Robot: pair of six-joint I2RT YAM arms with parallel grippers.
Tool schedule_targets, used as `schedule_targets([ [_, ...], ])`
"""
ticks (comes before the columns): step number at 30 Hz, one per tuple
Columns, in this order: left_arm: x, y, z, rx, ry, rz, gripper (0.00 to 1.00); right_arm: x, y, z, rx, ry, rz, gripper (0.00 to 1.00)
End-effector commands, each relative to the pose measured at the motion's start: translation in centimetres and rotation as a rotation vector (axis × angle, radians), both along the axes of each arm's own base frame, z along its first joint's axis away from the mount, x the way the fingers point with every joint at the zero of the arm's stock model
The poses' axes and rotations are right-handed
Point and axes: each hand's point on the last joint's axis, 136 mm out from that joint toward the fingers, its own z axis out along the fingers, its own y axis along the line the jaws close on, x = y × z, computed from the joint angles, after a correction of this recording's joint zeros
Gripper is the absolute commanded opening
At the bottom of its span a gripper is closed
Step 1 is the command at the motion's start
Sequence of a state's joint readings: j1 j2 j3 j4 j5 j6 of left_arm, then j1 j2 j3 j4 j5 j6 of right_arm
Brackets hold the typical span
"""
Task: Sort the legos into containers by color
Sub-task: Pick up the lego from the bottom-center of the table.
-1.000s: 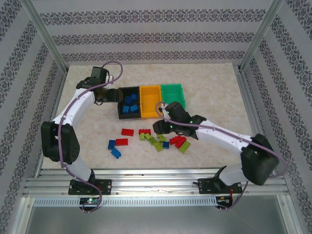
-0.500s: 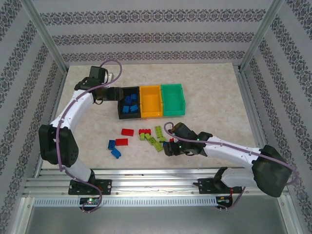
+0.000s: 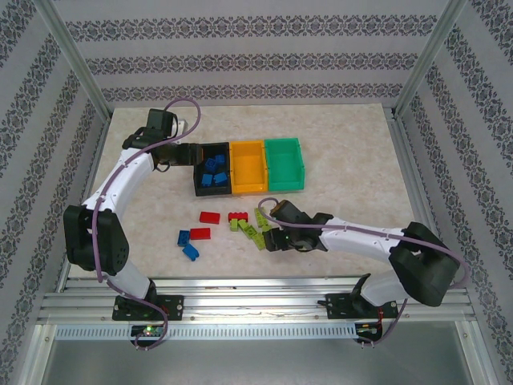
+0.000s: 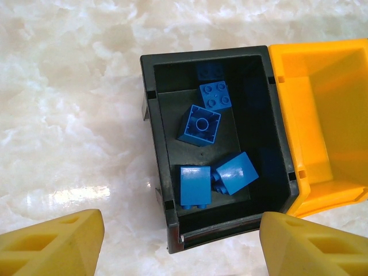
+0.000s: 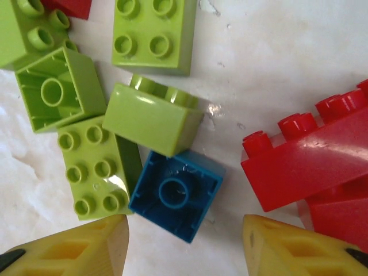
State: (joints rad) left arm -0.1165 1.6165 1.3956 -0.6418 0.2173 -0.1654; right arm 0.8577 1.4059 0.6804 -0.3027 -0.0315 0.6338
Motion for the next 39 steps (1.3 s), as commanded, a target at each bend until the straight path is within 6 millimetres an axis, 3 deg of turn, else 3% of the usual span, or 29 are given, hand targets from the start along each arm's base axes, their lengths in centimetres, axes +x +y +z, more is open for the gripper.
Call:
schedule_targets([
  [1,0.0,-0.4,0.7,0.001,-0.03,-0.014,0.72,1.0,0.4,0.1,-0.025,-0.036,-0.023,0.56],
  [16,-0.1,-0.9,0.2,0.016,-0.009,-0.037,0.72,2.0,0.7,-1.4,-0.123,-0.032,-0.011,0.53],
  [28,-0.2,-1.1,-0.4,0.018,0.017,-0.048,0.73,1.1,-1.5,-0.8,-0.156,-0.068,-0.026,0.42],
  [32,-0.1,-1.1,-0.2,0.021,0.013,-0.047,0.73,1.5,-0.7,0.9,-0.115,-0.102,-0.013,0.41],
  [39,-0.1,-0.4,0.1,0.049,-0.019,-0.018,0.73,4.8,3.5,6.1,0.004,-0.228,0.031,0.41],
])
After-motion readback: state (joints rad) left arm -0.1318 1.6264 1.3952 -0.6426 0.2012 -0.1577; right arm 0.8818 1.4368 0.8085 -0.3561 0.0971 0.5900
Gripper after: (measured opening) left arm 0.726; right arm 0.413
